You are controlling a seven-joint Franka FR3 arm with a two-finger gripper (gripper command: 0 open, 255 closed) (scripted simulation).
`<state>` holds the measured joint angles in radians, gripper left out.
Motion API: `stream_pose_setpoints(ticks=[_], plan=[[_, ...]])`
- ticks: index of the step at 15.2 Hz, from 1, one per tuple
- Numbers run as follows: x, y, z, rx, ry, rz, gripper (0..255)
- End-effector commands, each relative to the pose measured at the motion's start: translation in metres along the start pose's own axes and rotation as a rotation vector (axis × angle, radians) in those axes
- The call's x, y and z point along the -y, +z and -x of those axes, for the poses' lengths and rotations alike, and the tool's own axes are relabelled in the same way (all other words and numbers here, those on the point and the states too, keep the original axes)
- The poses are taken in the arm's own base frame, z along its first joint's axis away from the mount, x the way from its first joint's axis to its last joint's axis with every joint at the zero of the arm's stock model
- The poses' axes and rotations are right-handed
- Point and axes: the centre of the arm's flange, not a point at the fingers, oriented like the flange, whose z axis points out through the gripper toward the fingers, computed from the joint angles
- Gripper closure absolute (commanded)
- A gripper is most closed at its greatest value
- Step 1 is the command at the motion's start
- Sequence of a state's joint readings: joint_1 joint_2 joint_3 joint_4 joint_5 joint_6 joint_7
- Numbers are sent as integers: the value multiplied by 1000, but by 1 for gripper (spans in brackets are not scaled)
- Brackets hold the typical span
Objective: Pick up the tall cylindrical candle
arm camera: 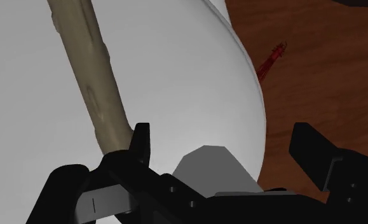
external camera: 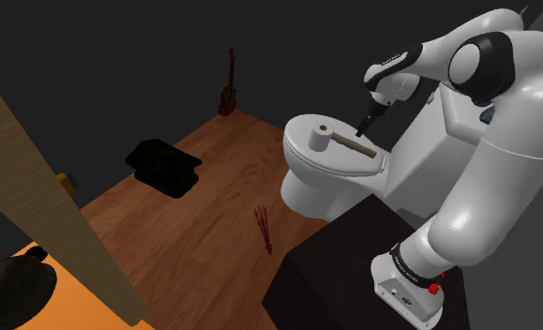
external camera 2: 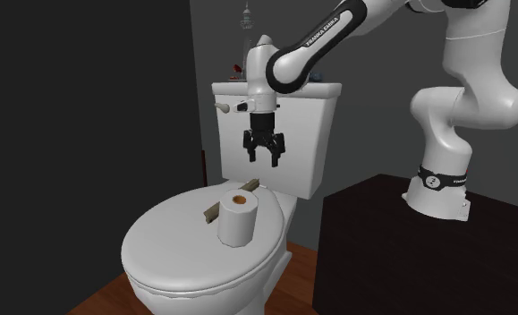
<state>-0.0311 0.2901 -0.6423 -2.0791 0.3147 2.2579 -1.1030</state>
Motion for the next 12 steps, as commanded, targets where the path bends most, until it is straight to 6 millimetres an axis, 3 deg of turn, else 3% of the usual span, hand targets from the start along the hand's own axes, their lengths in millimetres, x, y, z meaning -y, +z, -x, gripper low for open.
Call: stream_pose_setpoints(ticks=[1,10,12], plan=[[-21,19,-6,5,-30,-6,0],[-105,98,-43,32,-152,-25,0],[-106,109,-43,32,-152,-25,0]])
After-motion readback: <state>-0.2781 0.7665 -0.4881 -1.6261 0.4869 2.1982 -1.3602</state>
